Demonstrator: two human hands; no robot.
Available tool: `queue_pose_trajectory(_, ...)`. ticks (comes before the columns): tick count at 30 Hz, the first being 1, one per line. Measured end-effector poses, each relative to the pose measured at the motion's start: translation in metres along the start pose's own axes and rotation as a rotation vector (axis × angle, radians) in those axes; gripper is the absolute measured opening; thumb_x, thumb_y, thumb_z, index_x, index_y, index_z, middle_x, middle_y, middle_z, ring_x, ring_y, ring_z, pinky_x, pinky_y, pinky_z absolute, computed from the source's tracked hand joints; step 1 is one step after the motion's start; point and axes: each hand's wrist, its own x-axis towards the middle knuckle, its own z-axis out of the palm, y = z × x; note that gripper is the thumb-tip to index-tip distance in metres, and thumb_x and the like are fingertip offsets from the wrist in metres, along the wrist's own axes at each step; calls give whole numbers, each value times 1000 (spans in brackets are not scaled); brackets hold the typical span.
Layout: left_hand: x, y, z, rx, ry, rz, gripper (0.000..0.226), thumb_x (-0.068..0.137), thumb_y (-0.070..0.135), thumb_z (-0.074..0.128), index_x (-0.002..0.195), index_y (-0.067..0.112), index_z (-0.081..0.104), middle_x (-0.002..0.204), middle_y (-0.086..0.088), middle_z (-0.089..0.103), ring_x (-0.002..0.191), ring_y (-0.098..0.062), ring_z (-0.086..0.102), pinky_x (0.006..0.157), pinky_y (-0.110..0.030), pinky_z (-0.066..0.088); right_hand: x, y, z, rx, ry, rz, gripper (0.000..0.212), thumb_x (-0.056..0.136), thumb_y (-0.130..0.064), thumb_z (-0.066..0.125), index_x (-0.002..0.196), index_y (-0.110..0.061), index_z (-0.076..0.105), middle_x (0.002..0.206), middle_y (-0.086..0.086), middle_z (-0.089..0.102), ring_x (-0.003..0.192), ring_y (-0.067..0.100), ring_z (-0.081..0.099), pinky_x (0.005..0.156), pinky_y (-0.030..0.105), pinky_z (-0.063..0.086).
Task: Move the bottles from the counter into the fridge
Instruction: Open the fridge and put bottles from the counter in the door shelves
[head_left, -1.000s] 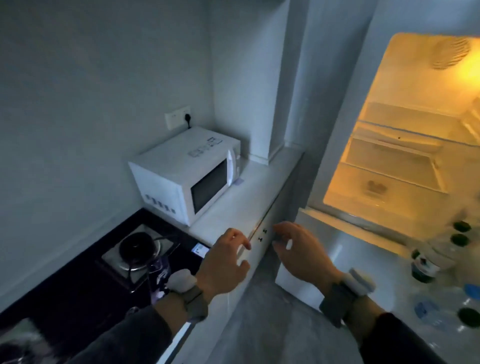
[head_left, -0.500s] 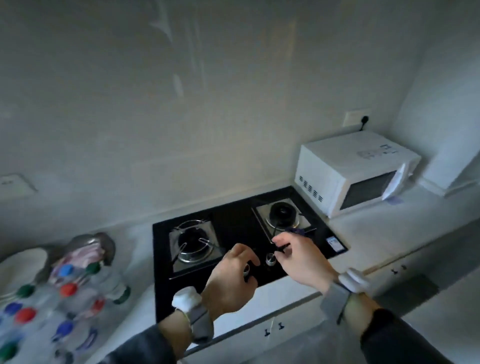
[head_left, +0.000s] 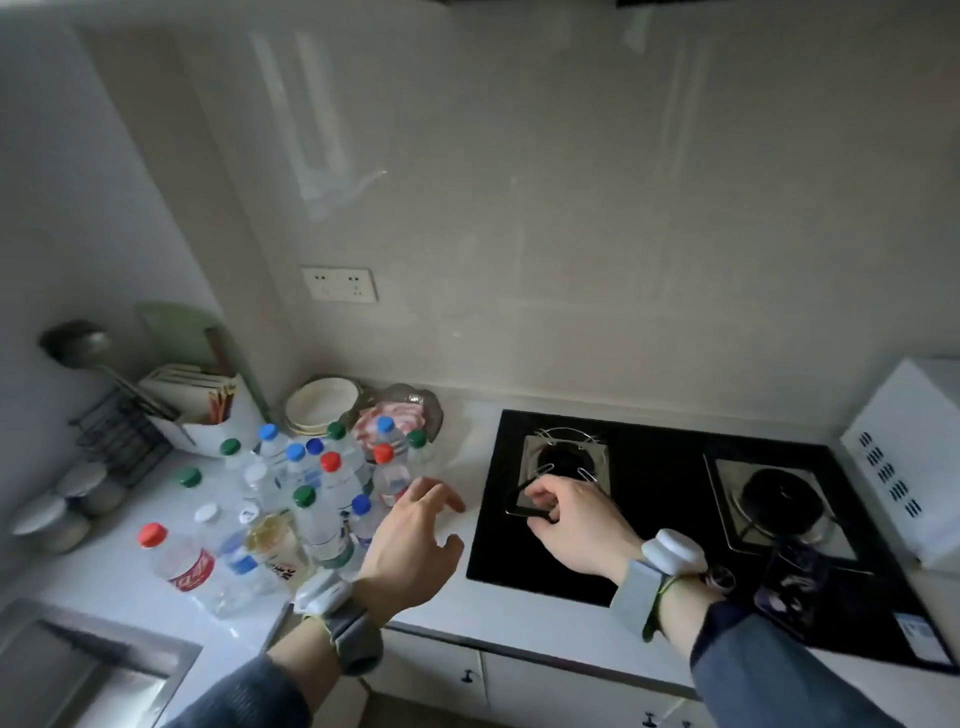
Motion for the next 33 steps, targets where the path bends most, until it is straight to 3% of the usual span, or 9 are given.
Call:
queue_pose_trajectory(4,-11,-43,-31,37,75,-118,35,82,19,69,115,30,63,123,16,51,104,-8,58,82,-19,44,35,-42,25,-30,-61,-101,43,91,-34,67,133,-29,59,124,-12,63,106,12,62,96,32,52)
queue_pose_trajectory(8,-2,-88,-54,95,47,-221,53,82,29,71,131,28,51,133,8,43,96,-18,62,76,-33,53,76,-85,55,-85,-107,-146,57,92,-36,64,146,-28,47,144,-4,50,124,21,58,99,31,45)
queue_pose_trajectory(11,24,-105,-61,113,36,-238,63,83,29,69,141,29,45,141,4,40,106,-22,62,83,-37,56,105,-103,70,-122,-122,-141,70,91,-32,63,155,-28,35,152,2,40,135,29,51,104,36,46)
queue_pose_trajectory(19,98,-132,-37,185,-181,-227,71,89,25,61,152,35,31,163,4,25,122,-28,61,93,-43,57,181,-120,115,-321,-250,-75,85,94,-14,62,165,-23,16,171,0,10,145,31,43,108,37,45)
queue_pose_trajectory(22,105,-134,-24,257,-201,-218,61,92,19,58,149,32,40,156,4,36,117,-29,64,88,-37,55,194,-113,127,-353,-262,-59,84,91,-11,63,163,-23,21,169,0,17,142,31,47,108,39,46)
queue_pose_trajectory(25,105,-139,-21,291,-195,-181,44,96,15,53,139,27,52,147,0,47,111,-30,66,86,-38,55,199,-107,132,-357,-138,-79,64,88,-10,66,143,-27,38,147,1,43,110,34,65,80,39,53)
queue_pose_trajectory(27,105,-147,-19,286,-244,-133,39,95,14,54,133,23,55,141,-3,51,109,-31,66,90,-41,56,201,-106,134,-355,-74,-77,52,89,-13,68,129,-27,38,136,2,50,97,33,66,69,37,47)
queue_pose_trajectory(30,104,-153,-19,245,-255,-90,33,94,17,57,127,22,57,134,-3,53,104,-30,66,89,-44,57,206,-108,137,-365,-16,-77,48,93,-16,69,130,-22,38,135,5,54,98,34,67,70,37,46)
queue_pose_trajectory(33,101,-151,-23,229,-244,-61,30,95,15,57,125,21,57,127,-2,56,101,-27,65,88,-41,56,214,-110,140,-358,-54,-99,60,91,-11,66,144,-23,40,142,5,52,111,35,66,84,40,54)
